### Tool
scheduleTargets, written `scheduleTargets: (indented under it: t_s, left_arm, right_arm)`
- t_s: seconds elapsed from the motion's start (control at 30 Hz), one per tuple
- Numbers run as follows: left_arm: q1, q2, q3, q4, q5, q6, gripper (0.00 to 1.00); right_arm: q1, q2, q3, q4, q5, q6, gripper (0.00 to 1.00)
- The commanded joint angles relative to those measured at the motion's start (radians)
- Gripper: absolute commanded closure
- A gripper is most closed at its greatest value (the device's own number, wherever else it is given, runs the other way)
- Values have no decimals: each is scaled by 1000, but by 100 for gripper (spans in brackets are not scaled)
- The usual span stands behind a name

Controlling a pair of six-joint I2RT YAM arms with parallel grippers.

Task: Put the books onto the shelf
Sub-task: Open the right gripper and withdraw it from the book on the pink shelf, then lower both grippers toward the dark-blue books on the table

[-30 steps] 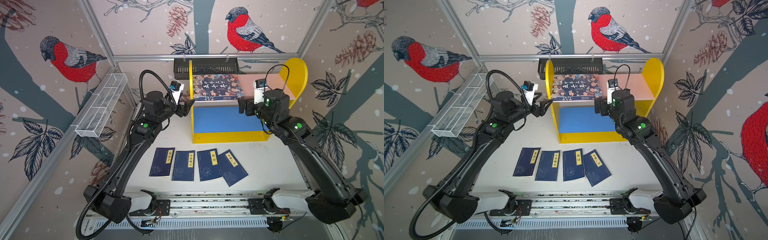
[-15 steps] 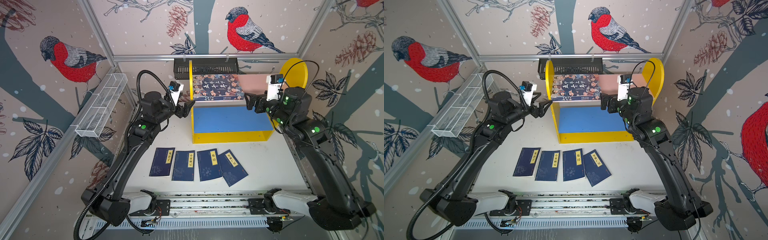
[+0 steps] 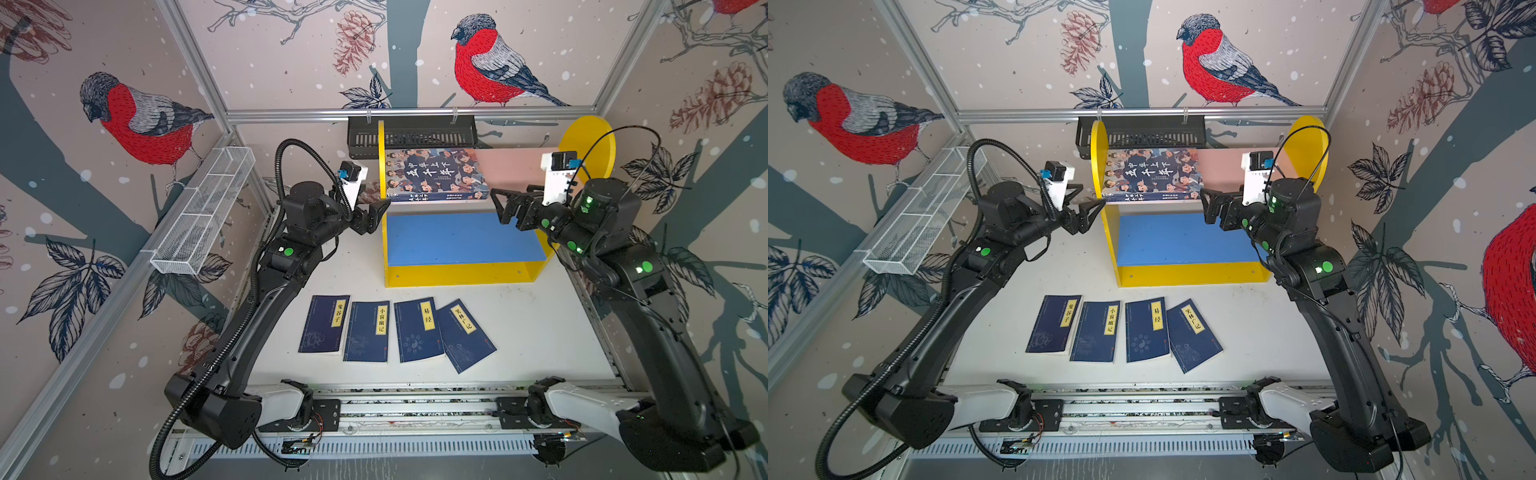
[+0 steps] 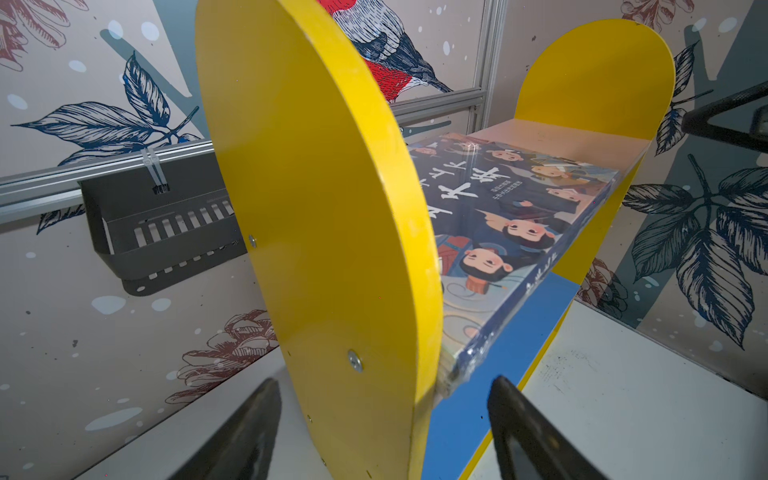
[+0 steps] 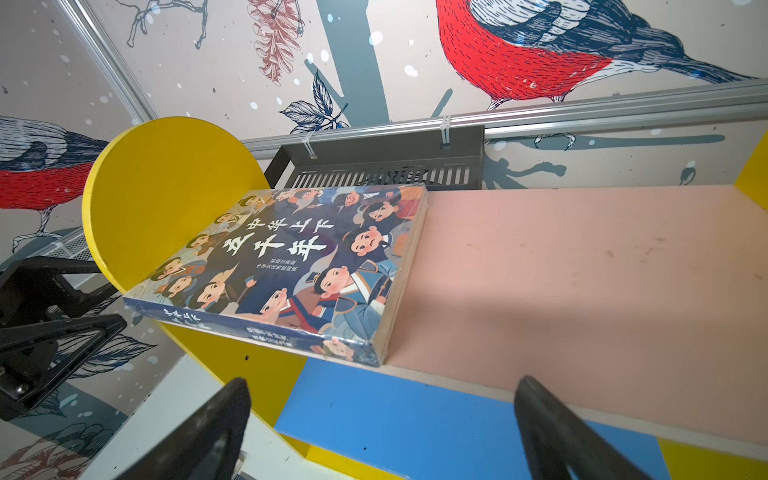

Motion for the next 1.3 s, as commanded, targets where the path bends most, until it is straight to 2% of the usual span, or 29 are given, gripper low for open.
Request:
scheduleTargets:
  t_s: [0.0,0.13,0.27,0.5,0.63,0.73,0.87,0.97,1.1,1.17,1.27]
  left_arm:
    - [-2,-13,1,3,1,0,22]
    - [-1,-78,-53,-66,26,4,19]
    - [-1,-169,-173,-150,79,-29,17]
    - [20,-275,-401,-144,221,-231,14]
    - [83,-285,-568,-26,303,-415,11]
    - [114,-281,-691,86,309,-533,9]
    - [122,-282,-825,209,335,-638,5]
    - [130,-288,-850,182,281,-649,4]
    - [145,-282,-875,139,179,-647,4]
    - [147,-267,-884,153,175,-639,4]
    - [147,-207,-871,183,236,-634,4]
  right_arm:
    - [-1,-18,-20,27,-42,32,0]
    - [-1,-77,-96,20,-111,79,0]
    - [5,-178,-236,16,-165,149,0]
    - [90,-366,-544,4,-165,284,2]
    - [155,-419,-691,11,-149,369,1]
    - [184,-428,-784,-23,-50,444,1]
    - [203,-464,-946,98,-71,532,1]
    - [234,-467,-1041,231,-119,585,2]
    - [284,-419,-1112,325,-112,607,1]
    - [300,-380,-1132,375,-127,611,1]
    - [318,-304,-1144,421,-139,615,1]
